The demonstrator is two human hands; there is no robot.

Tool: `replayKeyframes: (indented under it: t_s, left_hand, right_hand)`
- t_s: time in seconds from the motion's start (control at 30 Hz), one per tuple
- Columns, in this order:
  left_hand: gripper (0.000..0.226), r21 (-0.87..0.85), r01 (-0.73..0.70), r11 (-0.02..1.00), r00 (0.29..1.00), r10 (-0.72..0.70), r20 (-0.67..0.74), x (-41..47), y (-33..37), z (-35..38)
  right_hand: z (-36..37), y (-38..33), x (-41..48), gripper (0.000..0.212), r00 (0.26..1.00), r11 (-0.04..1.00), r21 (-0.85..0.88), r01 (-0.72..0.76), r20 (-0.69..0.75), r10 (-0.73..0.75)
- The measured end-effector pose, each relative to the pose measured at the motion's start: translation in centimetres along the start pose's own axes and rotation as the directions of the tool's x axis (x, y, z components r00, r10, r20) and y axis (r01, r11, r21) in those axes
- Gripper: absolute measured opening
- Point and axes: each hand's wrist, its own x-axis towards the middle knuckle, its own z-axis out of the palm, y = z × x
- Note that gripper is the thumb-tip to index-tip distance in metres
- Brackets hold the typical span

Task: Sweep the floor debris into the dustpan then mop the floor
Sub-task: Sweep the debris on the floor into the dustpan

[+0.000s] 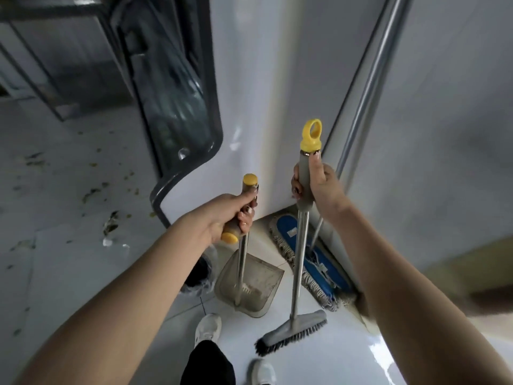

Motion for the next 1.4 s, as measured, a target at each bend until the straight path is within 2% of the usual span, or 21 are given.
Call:
replayKeyframes:
  t_s: [0.3, 0.57, 0.83, 1.0, 1.17, 1.4]
  left_hand:
    - [0.033, -0.174, -0.185, 0.967, 0.967, 0.148, -0.208, -11.6, -6.3, -3.9]
    - [0.031, -0.266, -0.319, 0.91, 0.913, 0.22, -0.343, -22.9, -12.5, -8.0]
    - [0.032, -0.223, -0.401, 0.889, 0.86, 0.281, -0.426, -35.5, -19.4, -13.9]
    - [0.031, -0.223, -0.466, 0.856, 0.809, 0.31, -0.499, -43.8, -24.5, -18.8]
    - [0.03, -0.239, -0.502, 0.831, 0.774, 0.309, -0.552, -50.6, -28.3, -22.9]
    - [0.028, -0.287, -0.588, 0.756, 0.706, 0.306, -0.639, -57.8, -31.8, -29.2]
  right_hand:
    - [5.9, -2.8, -4.1, 0.055, 0.972, 0.997, -0.077, -0.003, 0.233, 0.021]
    - [15.6, -4.4, -10.4, 0.055, 0.905, 0.992, -0.115, 0.047, 0.425, 0.006]
    - [27.2, -5.9, -20.6, 0.055, 0.856, 0.995, -0.033, 0.091, 0.514, -0.062]
    - [34.9, -5.4, -26.9, 0.056, 0.8, 0.99, -0.039, 0.138, 0.594, -0.088]
    - [42.3, -5.5, -31.2, 0.056, 0.756, 0.992, -0.019, 0.122, 0.649, -0.081]
    - [52.3, -5.9, -35.3, 0.056, 0.638, 0.992, 0.009, 0.129, 0.765, -0.089]
